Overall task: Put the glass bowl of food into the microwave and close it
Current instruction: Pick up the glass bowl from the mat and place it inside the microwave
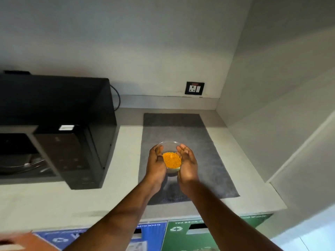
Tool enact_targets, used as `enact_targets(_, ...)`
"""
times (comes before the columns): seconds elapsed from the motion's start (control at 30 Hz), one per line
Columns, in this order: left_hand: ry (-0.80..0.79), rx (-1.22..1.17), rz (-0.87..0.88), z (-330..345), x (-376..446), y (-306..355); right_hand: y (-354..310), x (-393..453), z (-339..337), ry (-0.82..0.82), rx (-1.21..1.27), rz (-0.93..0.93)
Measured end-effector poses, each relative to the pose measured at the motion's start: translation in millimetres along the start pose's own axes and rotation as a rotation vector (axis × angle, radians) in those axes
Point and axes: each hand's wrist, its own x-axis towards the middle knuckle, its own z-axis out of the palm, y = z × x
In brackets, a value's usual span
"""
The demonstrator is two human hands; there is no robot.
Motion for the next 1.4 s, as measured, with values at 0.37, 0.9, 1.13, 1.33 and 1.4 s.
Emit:
enact_targets(0.37, 0.063, 0.007, 0.024, -76, -103, 38, -17, -122, 22, -0.12, -0.113, 0.024)
enact_targets(0.9, 0.123, 0.03, 0.062, -301, -156, 85, 12, -274, 164, -0.356, -0.02, 0.212)
enact_targets(1.13, 0.08, 0.091, 0.071, -404, -170, 101, 45, -333, 247, -0.338, -0.046, 0.197)
enact_targets(1.33, 0.023, 0.146, -0.019, -465, -170, 106, 58, -355, 298, -0.284, -0.04, 0.225)
enact_targets(1.4, 0.046, 0.088, -0.059, -474, -167, 105, 58, -355, 310, -0.268, -0.03, 0.228)
